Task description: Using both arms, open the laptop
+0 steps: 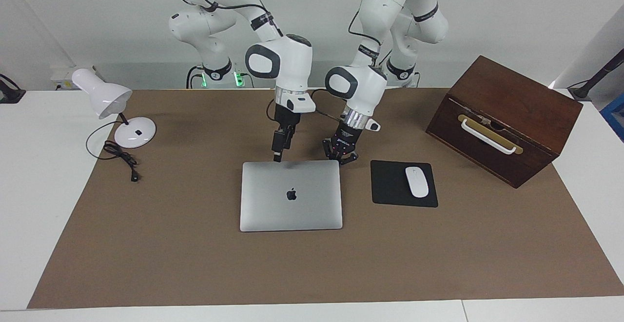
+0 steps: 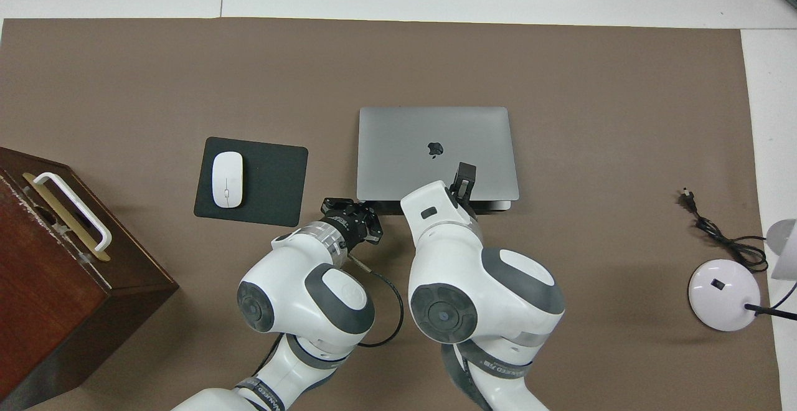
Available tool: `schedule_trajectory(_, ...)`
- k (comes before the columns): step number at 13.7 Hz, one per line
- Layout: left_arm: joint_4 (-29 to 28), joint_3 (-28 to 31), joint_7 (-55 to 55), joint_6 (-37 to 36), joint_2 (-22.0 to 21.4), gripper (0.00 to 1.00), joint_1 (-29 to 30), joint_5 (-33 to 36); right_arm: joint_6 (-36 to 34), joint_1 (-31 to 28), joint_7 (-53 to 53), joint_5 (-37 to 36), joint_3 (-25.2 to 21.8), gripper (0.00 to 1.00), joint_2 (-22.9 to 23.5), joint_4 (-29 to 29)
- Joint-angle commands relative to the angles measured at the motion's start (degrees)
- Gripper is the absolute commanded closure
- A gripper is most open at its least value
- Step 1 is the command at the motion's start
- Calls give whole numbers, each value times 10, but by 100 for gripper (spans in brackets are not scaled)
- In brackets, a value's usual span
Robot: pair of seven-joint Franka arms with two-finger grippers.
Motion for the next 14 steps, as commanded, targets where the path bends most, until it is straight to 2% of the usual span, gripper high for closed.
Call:
schedule_trajectory(1,9,7,-3,11,47,100,-9,3,36,-7,-1,-26,-2,0,15,-7)
schedule_trajectory(4,9,7,-3,11,48,100,-9,3,63,-13,2,-44,-3,0,37,-5)
schedule_trajectory(8,9,7,-3,11,48,100,-10,3,70,-27,14,-84,-3,0,44,2)
schedule_trajectory(14,9,7,-3,11,53,100,-9,3,75,-38,14,-86,-3,0,56,31)
